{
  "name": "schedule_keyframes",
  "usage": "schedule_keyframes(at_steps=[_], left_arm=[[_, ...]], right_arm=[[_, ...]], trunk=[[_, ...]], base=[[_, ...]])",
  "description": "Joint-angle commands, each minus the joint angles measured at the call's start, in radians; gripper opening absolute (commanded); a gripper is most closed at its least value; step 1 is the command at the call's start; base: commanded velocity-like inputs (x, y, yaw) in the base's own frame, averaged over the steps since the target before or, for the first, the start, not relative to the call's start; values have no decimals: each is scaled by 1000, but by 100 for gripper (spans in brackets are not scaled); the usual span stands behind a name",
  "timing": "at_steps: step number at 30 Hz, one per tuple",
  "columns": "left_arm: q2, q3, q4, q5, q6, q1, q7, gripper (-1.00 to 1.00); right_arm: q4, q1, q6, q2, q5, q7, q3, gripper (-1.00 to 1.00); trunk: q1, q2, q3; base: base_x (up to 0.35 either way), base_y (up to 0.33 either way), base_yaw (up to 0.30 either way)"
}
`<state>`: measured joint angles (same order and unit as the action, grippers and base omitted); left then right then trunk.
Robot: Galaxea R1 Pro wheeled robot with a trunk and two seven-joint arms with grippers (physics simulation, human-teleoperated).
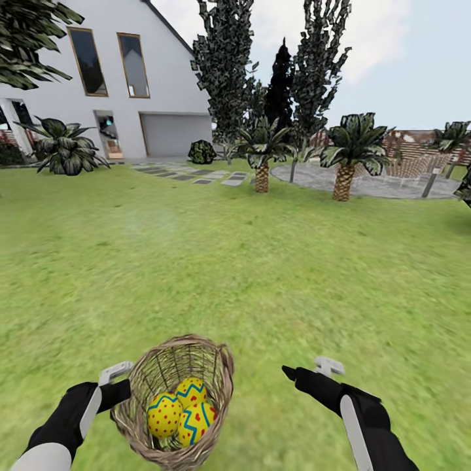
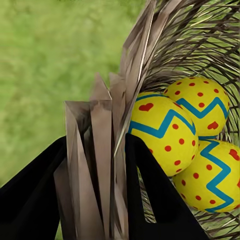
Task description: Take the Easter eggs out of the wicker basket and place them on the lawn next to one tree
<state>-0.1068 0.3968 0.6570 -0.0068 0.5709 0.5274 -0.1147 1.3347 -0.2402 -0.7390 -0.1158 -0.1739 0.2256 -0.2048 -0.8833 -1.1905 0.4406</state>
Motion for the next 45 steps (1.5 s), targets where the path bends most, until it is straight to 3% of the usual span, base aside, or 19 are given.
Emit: schedule_keyframes(at_steps=[1, 37, 45], left_arm=[[1, 4, 1, 7, 6, 1, -5, -100], [-2, 14, 1, 7, 12, 1, -5, -100], [-3, 14, 1, 7, 10, 1, -5, -100]], right_arm=[[0, -1, -6, -1, -2, 5, -4, 100], [-38, -1, 30, -2, 13, 3, -3, 100], [-45, -1, 45, -2, 11, 3, -2, 100]], trunk=[[4, 7, -3], [12, 21, -35], [12, 21, -40]], base=[[0, 0, 278], [0, 0, 276], [238, 0, 276]])
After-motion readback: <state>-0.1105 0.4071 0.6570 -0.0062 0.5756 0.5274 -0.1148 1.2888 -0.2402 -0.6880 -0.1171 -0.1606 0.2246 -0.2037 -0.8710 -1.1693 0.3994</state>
